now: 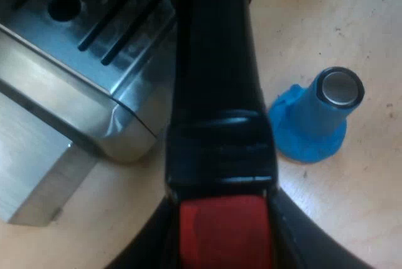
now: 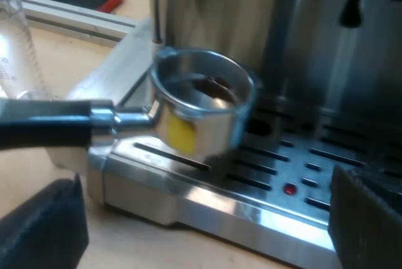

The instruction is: Put the handle in the coffee machine

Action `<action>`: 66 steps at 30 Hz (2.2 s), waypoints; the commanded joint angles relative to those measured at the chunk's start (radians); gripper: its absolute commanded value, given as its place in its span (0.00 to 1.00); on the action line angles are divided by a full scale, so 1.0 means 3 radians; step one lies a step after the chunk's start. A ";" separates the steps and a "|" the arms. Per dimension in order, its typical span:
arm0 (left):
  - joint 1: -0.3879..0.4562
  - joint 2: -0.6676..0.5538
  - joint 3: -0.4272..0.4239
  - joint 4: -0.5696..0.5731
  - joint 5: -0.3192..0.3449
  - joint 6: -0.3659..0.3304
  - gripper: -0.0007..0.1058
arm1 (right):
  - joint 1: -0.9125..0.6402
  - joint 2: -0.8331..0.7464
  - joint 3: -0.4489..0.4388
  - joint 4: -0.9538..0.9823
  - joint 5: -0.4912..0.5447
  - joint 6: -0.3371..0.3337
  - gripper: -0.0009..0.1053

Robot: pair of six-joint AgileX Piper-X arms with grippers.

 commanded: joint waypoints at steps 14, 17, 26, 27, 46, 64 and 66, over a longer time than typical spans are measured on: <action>0.0169 0.0344 -0.0171 -0.0156 0.0344 0.0325 0.01 | 0.0116 0.0820 -0.0009 -0.1677 0.0570 -0.0684 0.77; 0.0169 0.0378 -0.0171 -0.0243 0.0345 0.0348 0.01 | 0.0116 0.0933 -0.0009 -0.1939 0.0570 -0.0773 0.77; 0.0169 0.0485 -0.0179 -0.0349 0.0398 0.0347 0.01 | 0.0116 0.1233 -0.0090 -0.2473 0.0858 -0.0993 0.77; 0.0169 0.0490 -0.0179 -0.0363 0.0398 0.0347 0.01 | 0.0116 0.1277 -0.0123 -0.2478 0.0860 -0.0977 0.77; 0.0318 0.0589 -0.0217 -0.0500 0.0554 0.0389 0.01 | 0.0116 0.1447 -0.0293 -0.2453 0.0946 -0.0972 0.77; 0.0318 0.0748 -0.0373 -0.0527 0.0565 0.0480 0.01 | -0.0050 0.1447 -0.0293 -0.2412 0.0792 -0.0969 0.77; 0.0318 0.0792 -0.0413 -0.0511 0.0566 0.0490 0.01 | -0.0078 0.1447 -0.0293 -0.2412 0.0792 -0.0969 0.77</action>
